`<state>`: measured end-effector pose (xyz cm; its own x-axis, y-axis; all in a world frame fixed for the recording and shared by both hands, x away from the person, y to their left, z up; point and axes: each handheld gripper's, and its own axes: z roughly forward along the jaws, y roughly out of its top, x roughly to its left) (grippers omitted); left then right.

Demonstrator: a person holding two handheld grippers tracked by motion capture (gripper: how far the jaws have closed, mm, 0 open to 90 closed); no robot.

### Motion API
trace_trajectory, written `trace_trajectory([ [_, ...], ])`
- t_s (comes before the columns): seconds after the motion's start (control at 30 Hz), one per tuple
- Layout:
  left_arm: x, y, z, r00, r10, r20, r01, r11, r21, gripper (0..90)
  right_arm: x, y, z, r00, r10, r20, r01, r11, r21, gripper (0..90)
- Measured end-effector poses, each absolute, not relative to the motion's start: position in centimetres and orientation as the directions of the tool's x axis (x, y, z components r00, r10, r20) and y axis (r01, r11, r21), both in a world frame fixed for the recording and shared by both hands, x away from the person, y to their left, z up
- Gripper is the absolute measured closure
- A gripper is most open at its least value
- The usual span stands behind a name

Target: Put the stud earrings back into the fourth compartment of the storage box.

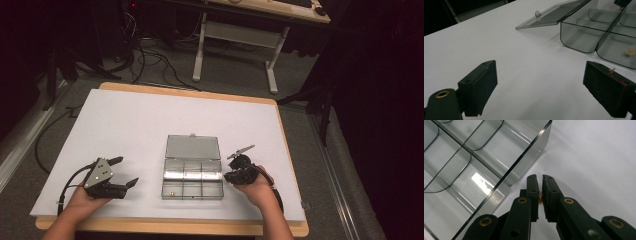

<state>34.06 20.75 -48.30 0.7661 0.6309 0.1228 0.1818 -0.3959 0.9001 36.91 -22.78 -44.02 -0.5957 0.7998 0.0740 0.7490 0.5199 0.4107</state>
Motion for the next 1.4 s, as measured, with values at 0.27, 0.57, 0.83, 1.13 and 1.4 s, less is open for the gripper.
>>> trace_trajectory([
  [0.27,34.1,20.7,-48.3,0.764,0.633,0.124,0.182,-0.396,0.900,12.6,36.7,-23.3,-43.1,-0.593,0.802,0.071,0.742,0.510,0.434,87.0],
  [0.57,34.1,20.7,-48.3,0.764,0.633,0.124,0.181,-0.395,0.901,12.6,36.3,-23.5,-41.6,-0.602,0.796,0.071,0.721,0.503,0.477,87.1],
  [0.83,34.0,20.7,-48.3,0.763,0.634,0.125,0.183,-0.397,0.900,12.6,35.7,-22.2,-39.6,-0.637,0.769,0.056,0.677,0.523,0.519,87.4],
  [1.13,34.0,20.7,-48.3,0.762,0.636,0.125,0.182,-0.395,0.901,12.6,35.2,-20.1,-38.5,-0.687,0.726,0.031,0.622,0.565,0.541,87.6],
  [1.4,34.1,20.7,-48.3,0.762,0.636,0.125,0.183,-0.397,0.900,12.6,35.1,-17.1,-39.1,-0.734,0.678,0.048,0.593,0.604,0.532,87.6],
])
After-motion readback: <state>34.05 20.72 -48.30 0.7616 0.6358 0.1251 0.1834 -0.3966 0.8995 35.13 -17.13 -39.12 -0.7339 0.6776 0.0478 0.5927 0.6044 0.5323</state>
